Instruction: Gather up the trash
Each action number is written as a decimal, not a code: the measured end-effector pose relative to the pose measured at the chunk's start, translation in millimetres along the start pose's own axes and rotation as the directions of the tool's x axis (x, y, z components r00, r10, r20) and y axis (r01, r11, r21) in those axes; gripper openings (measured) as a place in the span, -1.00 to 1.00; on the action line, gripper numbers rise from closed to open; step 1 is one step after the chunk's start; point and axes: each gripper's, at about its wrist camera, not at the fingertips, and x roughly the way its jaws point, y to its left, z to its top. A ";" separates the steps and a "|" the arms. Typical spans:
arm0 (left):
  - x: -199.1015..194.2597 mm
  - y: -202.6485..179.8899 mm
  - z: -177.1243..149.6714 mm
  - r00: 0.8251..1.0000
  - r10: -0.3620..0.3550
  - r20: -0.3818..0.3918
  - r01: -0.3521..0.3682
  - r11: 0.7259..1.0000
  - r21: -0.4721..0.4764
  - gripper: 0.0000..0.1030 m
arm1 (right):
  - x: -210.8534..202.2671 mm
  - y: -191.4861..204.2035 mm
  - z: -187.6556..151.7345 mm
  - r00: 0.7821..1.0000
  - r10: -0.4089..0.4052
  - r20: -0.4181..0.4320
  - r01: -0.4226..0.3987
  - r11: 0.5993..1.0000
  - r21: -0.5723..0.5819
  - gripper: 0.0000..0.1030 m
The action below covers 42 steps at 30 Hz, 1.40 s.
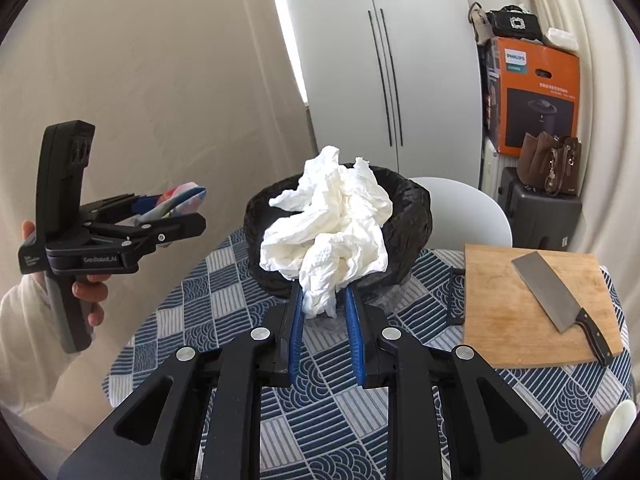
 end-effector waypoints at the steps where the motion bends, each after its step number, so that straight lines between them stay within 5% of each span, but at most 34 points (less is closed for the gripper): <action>1: 5.9 5.7 4.6 1.000 -0.006 0.005 0.006 1.000 0.001 0.52 | 5.6 2.0 6.6 1.000 0.000 -0.004 0.000 1.000 0.003 -0.63; 11: 64.4 50.4 42.8 0.995 -0.099 0.009 0.099 0.995 0.024 0.71 | 70.2 3.7 60.9 0.999 -0.045 -0.028 0.045 0.999 0.008 -0.59; 13: 76.9 56.1 47.9 0.991 -0.136 0.005 0.135 0.990 0.037 0.88 | 83.3 2.7 66.9 0.997 -0.075 -0.027 0.075 0.997 0.003 -0.09; 14: 81.0 59.2 49.6 0.986 -0.167 0.018 0.166 0.986 0.032 0.88 | 86.9 2.1 68.8 0.995 -0.100 -0.019 0.100 0.995 0.003 0.56; 15: 83.7 62.5 50.6 0.980 -0.198 0.030 0.198 0.980 0.021 0.88 | 87.7 1.5 70.0 0.992 -0.124 -0.009 0.124 0.992 0.001 0.78; 24: 93.7 77.6 30.9 0.987 -0.163 0.001 0.163 0.987 0.003 0.89 | 88.4 -13.3 55.2 0.967 -0.250 -0.052 0.249 0.968 -0.019 0.78; 42: 5.2 41.4 -13.5 1.000 -0.018 0.009 0.018 0.999 -0.028 0.89 | 32.2 2.7 30.7 0.979 -0.204 -0.022 0.202 0.978 -0.052 0.83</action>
